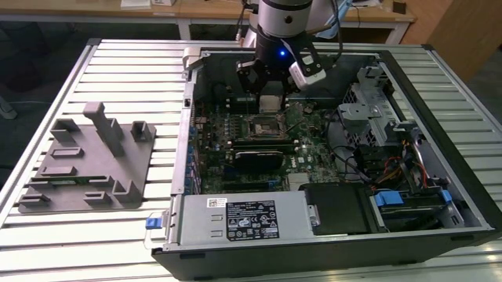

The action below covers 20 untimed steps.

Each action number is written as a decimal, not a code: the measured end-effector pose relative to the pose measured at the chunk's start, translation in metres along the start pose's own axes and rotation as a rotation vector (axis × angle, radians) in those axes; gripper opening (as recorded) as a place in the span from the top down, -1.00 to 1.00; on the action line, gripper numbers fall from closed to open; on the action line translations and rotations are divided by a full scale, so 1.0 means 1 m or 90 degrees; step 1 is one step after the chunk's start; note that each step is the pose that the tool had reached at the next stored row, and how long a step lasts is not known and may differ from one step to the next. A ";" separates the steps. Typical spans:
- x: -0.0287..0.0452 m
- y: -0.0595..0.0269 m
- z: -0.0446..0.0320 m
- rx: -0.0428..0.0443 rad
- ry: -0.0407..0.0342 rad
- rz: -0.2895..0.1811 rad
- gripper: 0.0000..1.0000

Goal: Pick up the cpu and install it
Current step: 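Place the cpu into insertion slot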

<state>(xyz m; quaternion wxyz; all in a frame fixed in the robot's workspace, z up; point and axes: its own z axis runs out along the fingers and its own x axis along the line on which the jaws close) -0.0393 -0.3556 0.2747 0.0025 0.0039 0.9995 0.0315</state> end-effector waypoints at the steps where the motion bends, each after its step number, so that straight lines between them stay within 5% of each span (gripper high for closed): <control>1: 0.0000 0.0000 0.0000 0.0000 0.0000 0.000 -0.09; 11: -0.0001 0.0000 0.0002 0.0000 -0.0004 0.007 -0.09; 20: 0.0000 0.0000 0.0003 0.0004 -0.0058 0.091 -0.09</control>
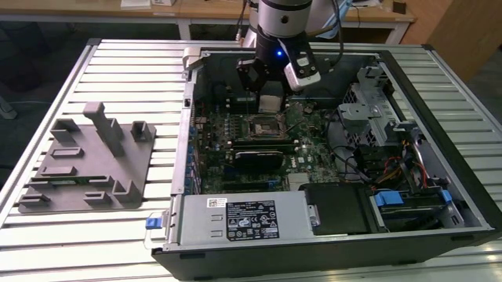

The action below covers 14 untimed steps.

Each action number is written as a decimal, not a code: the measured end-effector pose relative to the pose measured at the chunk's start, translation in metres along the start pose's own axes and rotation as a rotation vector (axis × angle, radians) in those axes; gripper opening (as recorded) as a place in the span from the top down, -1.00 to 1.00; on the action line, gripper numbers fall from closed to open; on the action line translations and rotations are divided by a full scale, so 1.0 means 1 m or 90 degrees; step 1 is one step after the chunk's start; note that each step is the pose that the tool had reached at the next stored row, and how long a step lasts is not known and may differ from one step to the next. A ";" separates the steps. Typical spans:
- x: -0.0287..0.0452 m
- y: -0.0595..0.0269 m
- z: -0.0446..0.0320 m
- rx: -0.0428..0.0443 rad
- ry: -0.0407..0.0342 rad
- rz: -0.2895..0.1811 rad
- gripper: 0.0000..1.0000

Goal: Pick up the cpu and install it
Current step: 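Place the cpu into insertion slot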

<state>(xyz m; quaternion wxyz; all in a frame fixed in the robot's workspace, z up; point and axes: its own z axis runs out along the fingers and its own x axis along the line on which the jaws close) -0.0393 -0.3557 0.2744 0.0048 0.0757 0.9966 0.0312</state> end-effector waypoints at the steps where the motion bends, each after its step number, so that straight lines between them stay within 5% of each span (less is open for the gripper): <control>1: 0.0000 0.0000 0.0000 0.0000 -0.0007 0.011 -0.09; 14: 0.0000 0.0000 0.0002 0.0008 -0.0102 0.162 -0.09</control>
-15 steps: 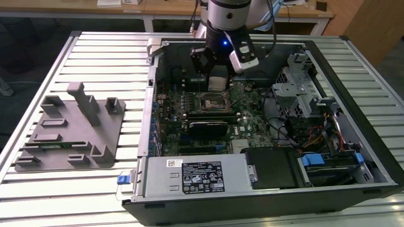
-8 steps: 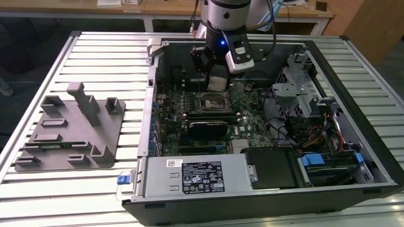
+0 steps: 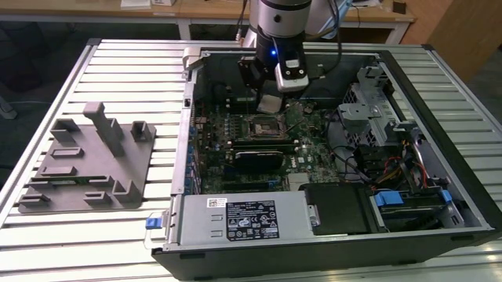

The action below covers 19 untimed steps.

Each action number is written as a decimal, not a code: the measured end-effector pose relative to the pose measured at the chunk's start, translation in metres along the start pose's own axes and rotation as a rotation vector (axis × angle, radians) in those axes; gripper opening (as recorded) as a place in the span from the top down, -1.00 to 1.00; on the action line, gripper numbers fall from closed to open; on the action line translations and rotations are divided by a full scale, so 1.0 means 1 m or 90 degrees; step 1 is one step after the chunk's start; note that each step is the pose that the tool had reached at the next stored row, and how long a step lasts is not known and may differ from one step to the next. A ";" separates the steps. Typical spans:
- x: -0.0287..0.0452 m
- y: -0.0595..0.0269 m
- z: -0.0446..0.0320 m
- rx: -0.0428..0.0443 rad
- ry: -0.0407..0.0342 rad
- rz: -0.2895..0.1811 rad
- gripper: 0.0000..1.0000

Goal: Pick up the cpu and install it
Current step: 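Place the cpu into insertion slot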

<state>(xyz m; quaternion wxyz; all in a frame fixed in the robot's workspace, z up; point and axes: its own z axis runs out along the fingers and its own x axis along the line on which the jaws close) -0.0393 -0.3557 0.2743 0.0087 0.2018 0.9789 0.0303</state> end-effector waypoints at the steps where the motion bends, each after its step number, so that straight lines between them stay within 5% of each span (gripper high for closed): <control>1: 0.0000 0.0000 0.0000 0.0001 -0.0007 0.012 -0.09; 19: 0.0000 0.0000 0.0003 0.0011 -0.0138 0.219 -0.09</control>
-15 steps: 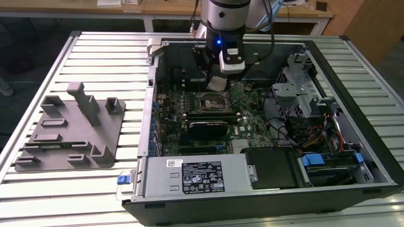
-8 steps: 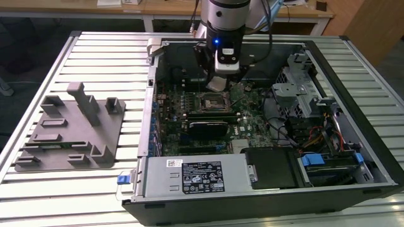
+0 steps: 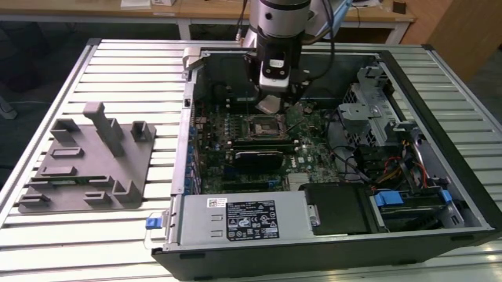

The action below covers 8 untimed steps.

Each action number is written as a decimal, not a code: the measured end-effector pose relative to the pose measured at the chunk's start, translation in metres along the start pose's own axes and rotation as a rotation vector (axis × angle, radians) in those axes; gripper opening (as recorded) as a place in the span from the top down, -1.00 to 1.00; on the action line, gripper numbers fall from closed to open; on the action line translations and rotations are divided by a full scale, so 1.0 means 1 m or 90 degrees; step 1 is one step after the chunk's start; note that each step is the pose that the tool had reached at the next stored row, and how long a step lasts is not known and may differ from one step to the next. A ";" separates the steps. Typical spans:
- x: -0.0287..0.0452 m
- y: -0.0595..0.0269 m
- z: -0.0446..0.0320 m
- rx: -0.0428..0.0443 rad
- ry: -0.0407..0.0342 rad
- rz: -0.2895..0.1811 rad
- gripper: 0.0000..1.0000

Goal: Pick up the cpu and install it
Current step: 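Place the cpu into insertion slot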

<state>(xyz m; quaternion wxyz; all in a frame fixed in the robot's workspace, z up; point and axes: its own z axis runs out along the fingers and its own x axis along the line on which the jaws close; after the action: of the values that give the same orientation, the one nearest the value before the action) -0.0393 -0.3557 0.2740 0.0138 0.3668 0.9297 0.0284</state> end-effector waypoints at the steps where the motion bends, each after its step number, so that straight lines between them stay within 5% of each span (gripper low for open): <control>1: 0.0000 0.0000 0.0000 0.0001 -0.0008 0.012 -0.09; 8: 0.0000 0.0000 0.0002 0.0004 -0.0058 0.092 -0.09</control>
<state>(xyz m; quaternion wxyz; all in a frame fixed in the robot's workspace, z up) -0.0393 -0.3556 0.2738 0.0158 0.4334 0.9006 0.0273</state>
